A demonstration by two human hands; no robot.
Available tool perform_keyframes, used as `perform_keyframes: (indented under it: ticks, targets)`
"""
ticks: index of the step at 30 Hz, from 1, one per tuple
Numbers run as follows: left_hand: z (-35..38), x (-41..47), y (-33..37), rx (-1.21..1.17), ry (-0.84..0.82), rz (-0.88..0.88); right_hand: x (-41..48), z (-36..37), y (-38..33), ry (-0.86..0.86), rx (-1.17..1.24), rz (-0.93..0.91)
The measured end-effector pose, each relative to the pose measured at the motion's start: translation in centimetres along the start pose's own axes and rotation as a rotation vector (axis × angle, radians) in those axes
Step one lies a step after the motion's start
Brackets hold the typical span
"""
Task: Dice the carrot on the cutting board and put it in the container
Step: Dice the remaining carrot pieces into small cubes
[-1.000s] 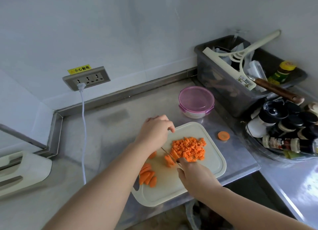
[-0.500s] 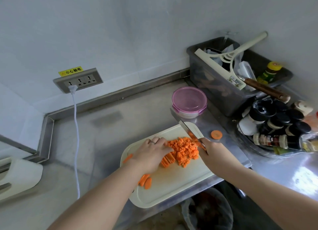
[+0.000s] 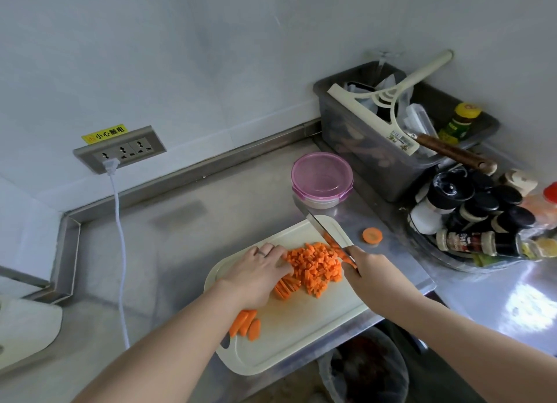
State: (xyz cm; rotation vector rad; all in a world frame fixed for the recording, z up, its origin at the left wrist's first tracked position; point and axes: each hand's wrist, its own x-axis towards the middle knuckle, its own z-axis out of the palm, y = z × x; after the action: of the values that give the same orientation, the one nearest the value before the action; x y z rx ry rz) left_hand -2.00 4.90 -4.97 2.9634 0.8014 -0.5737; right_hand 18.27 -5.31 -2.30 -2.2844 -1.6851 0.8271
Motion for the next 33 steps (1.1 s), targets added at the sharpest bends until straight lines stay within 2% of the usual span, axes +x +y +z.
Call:
perform_keyframes:
  ticks: [10, 21, 26, 33]
  targets:
    - [-0.6, 0.8, -0.4, 0.08, -0.048, 0.088, 0.2, -0.1, 0.0, 0.002, 0.001, -0.002]
    - [-0.8, 0.9, -0.1, 0.081, -0.059, 0.072, 0.0, 0.1, -0.4, -0.011, -0.046, -0.021]
    - [0.3, -0.4, 1.5, 0.013, -0.057, -0.112, -0.3, 0.9, -1.0, -0.037, -0.043, -0.046]
    - [2.3, -2.1, 5.3, -0.304, -0.009, -0.582, -1.4, 3.5, -1.9, -0.18, -0.017, -0.088]
